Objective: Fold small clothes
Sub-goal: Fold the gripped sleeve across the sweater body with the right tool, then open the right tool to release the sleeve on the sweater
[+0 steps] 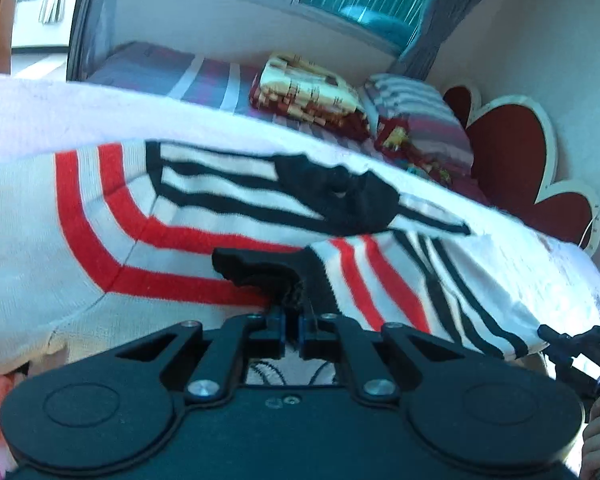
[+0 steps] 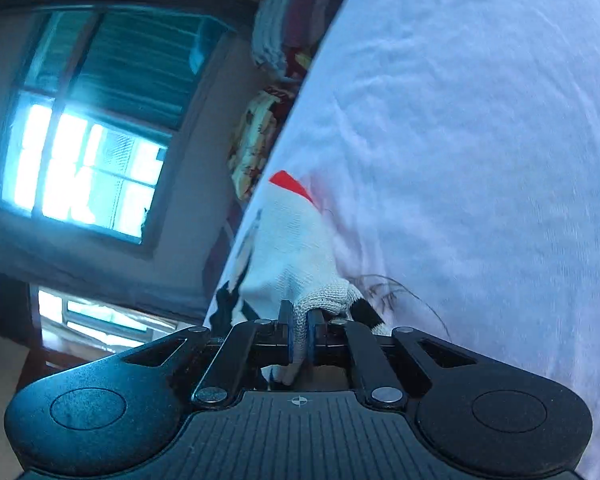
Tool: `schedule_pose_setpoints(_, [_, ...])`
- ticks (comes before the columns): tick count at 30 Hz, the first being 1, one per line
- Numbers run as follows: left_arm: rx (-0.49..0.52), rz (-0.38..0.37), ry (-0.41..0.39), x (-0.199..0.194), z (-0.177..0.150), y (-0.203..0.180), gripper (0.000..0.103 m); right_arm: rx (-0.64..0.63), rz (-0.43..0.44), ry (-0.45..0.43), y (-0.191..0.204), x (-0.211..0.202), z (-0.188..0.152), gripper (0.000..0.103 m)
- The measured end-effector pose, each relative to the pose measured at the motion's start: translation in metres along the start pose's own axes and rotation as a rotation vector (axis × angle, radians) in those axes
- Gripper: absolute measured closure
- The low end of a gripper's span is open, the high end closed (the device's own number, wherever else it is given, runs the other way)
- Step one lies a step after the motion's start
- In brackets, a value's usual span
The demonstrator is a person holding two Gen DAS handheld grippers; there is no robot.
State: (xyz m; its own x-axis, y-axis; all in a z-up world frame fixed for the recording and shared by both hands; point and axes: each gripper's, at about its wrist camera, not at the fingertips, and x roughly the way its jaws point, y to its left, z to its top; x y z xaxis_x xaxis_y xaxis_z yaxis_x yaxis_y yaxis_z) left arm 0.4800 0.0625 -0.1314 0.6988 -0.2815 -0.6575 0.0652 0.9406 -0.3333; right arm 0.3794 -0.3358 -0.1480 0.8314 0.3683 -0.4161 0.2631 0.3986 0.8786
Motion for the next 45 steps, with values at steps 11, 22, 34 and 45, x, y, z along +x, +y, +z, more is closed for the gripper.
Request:
schedule_pose_setpoints(11, [0.116,0.194,-0.029,-0.015,-0.01,-0.006,0.049,-0.277,-0.141,0.085,0.013,-0.021,-0.016,0.068])
schedule_pose_setpoints(22, [0.388,0.079,-0.094,0.04,-0.008,-0.122,0.049,-0.894,-0.203,0.116,0.08,0.063,-0.042,0.081])
schedule_pose_setpoints(34, [0.378,0.116,-0.092,0.081,0.004,-0.136,0.049,-0.899,-0.133,0.102,0.074,0.134,0.027,0.091])
schedule_pose_setpoints(45, [0.306,0.248,-0.081,0.069,-0.01,-0.12,0.036,-0.981,-0.119,0.114,0.074,0.097,0.019,0.091])
